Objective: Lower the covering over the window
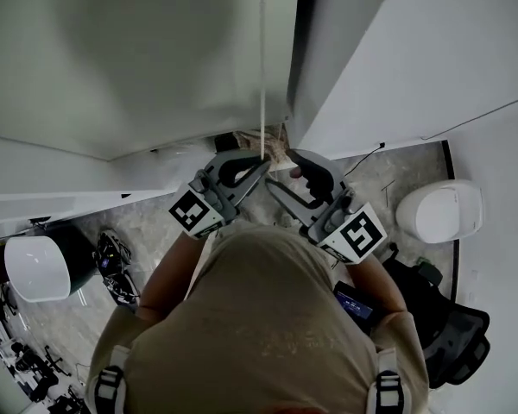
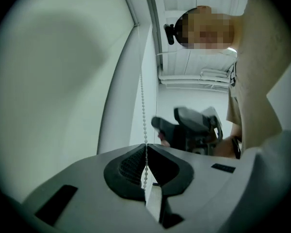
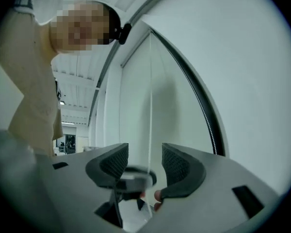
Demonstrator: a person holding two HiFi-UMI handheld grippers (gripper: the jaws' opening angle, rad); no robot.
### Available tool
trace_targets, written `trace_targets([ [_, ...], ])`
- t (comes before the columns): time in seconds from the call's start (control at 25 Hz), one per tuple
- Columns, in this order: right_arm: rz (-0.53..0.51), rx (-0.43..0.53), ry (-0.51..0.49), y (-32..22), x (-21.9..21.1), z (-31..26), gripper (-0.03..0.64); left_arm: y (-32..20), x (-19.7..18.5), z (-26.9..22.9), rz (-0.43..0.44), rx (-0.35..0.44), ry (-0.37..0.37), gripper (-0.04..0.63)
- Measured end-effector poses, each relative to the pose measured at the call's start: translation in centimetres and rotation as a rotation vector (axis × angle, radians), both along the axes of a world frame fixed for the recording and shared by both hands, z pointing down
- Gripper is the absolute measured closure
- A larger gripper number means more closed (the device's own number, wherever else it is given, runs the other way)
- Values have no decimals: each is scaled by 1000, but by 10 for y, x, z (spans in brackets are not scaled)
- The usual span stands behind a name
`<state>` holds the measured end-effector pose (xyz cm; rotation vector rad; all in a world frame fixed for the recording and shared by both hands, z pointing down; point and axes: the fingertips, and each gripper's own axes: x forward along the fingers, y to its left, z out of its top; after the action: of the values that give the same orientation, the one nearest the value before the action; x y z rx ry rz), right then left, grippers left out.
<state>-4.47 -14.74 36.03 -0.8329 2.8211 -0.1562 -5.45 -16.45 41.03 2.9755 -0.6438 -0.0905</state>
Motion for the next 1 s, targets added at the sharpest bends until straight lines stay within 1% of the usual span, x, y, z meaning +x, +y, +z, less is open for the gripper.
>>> trace_targets([
  [0.12, 41, 44, 39, -5, -7, -14, 417, 26, 19, 21, 49, -36, -6, 572],
  [0.16, 53, 51, 53, -6, -9, -14, 469, 33, 23, 20, 59, -42, -1, 572],
  [0.2, 66, 55, 63, -6, -10, -14, 584, 37, 26, 18, 65, -51, 3, 572],
  [0.28, 88, 74, 74, -7, -8, -14, 597, 41, 24, 16, 75, -67, 18, 572],
  [0.32, 99, 86, 84, -8, -6, -10, 598, 40, 19, 14, 78, -70, 39, 572],
  [0.36, 101, 87, 99, -9, -5, -1, 598, 37, 9, 10, 77, -68, 72, 550],
  [0.4, 92, 69, 118, -10, -5, 13, 598, 33, -2, 1, 65, -60, 110, 445],
  [0.44, 78, 37, 134, -11, -7, 28, 600, 27, -12, -10, 41, -48, 146, 422],
  [0.52, 56, -12, 146, -11, -12, 47, 600, 12, -20, -40, -2, 3, 179, 422],
  [0.56, 47, -13, 147, -11, -13, 48, 600, 6, -15, -57, -5, 37, 177, 422],
  [0.64, 19, 5, 147, -8, -17, 44, 600, 2, 5, -82, 7, 93, 145, 422],
  [0.68, -1, 8, 140, -5, -18, 43, 598, 2, 14, -87, 2, 111, 122, 467],
  [0.72, -20, 10, 134, -2, -20, 42, 600, 3, 19, -88, -14, 117, 106, 571],
  [0.84, -54, 32, 121, 7, -17, 40, 598, -1, 10, -76, -95, 98, 110, 578],
  [0.88, -59, 38, 88, 8, -11, 35, 595, -2, 4, -66, -117, 91, 95, 580],
  [0.92, -60, 44, 33, 9, -4, 24, 463, -2, 0, -52, -130, 78, 68, 580],
  [0.96, -56, 56, -29, 8, 3, 10, 405, -1, -3, -37, -136, 58, 45, 580],
  [1.0, -51, 76, -73, 7, 8, -4, 405, 1, -3, -24, -136, 36, 36, 580],
])
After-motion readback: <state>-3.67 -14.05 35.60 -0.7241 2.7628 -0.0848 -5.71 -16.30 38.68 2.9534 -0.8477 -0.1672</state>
